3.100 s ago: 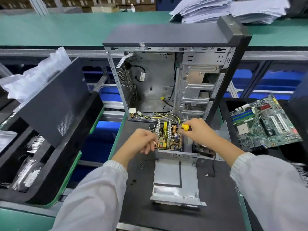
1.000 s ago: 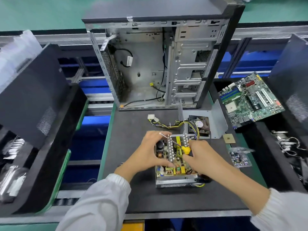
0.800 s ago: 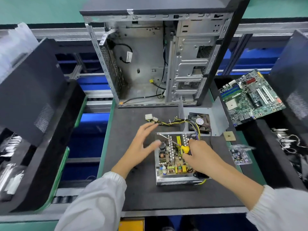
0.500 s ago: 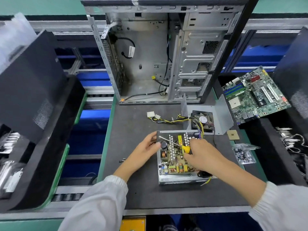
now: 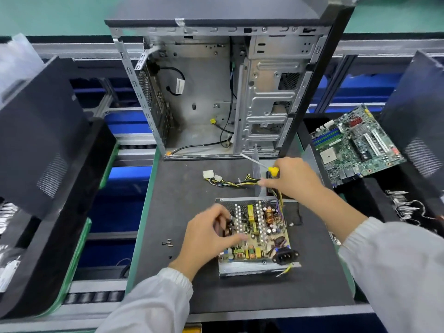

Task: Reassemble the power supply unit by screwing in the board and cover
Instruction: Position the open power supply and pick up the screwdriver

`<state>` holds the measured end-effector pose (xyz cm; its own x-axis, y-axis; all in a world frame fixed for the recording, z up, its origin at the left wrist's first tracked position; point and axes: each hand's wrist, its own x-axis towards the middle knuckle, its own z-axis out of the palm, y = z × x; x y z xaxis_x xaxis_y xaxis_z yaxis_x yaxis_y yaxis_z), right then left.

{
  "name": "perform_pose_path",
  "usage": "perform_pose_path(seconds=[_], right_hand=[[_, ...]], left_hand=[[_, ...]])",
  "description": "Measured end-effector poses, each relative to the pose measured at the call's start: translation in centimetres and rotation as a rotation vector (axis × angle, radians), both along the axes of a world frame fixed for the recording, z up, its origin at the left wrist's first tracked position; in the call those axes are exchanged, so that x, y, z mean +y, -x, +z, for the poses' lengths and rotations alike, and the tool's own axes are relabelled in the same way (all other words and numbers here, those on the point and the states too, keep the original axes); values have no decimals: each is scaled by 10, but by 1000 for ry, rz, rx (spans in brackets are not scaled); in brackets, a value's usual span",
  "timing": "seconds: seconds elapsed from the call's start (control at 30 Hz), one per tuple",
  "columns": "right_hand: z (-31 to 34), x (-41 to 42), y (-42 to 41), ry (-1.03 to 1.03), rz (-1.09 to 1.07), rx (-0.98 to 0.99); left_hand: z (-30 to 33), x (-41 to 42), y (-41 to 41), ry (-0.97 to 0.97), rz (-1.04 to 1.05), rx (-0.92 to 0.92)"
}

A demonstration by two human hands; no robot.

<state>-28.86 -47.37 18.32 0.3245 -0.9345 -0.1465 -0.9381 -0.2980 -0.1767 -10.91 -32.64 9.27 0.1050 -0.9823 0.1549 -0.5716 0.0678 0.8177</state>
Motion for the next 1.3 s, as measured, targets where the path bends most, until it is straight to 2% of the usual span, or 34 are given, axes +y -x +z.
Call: perform_pose_path(seconds=[0.07,0.13,0.23,0.3,0.37,0.43,0.53,0.6,0.73,0.83,0.97,1.03,1.1,1.13,1.23,1.3], right_hand=[[-10,-5,-3,-97,41,-18],[-15,-8,-1,-117,93,-46],[-19,-8,11,-229,168,-192],[-22,-3,22,-358,142,-428],[-24,4,32,-443,33,-694],[-29,7,42,-464,-91,-881],[-39,9,51,-476,-250,-1104],[-47,9,54,-437,-338,-1181],[-63,6,56,-405,-426,-1117],[-69,2,52,-397,-372,-967],[-60,-2,49,-381,-265,-709],[-52,3,50,-128,-203,-546],[-38,20,54,131,-130,-504],[-31,31,55,109,-88,-517],[-23,67,57,-411,70,-486],[-20,83,56,-637,167,-421]], left_hand=[[9,-4,6,-111,-82,-303],[13,-10,12,-191,-100,-419],[13,-17,18,-289,-130,-345],[16,-18,22,-332,-129,-277],[18,-18,26,-334,-96,-199],[17,-17,28,-331,-70,-147],[13,-13,27,-323,-52,-146],[10,-12,25,-311,-43,-115],[1,-9,25,-255,-44,-128],[-3,-7,27,-206,-31,-121],[-4,0,23,-51,32,30],[-3,1,11,51,178,46],[-1,0,-2,17,269,-33],[0,-1,-5,-58,263,-114],[5,-6,4,-344,140,-513],[8,-10,13,-411,82,-641]])
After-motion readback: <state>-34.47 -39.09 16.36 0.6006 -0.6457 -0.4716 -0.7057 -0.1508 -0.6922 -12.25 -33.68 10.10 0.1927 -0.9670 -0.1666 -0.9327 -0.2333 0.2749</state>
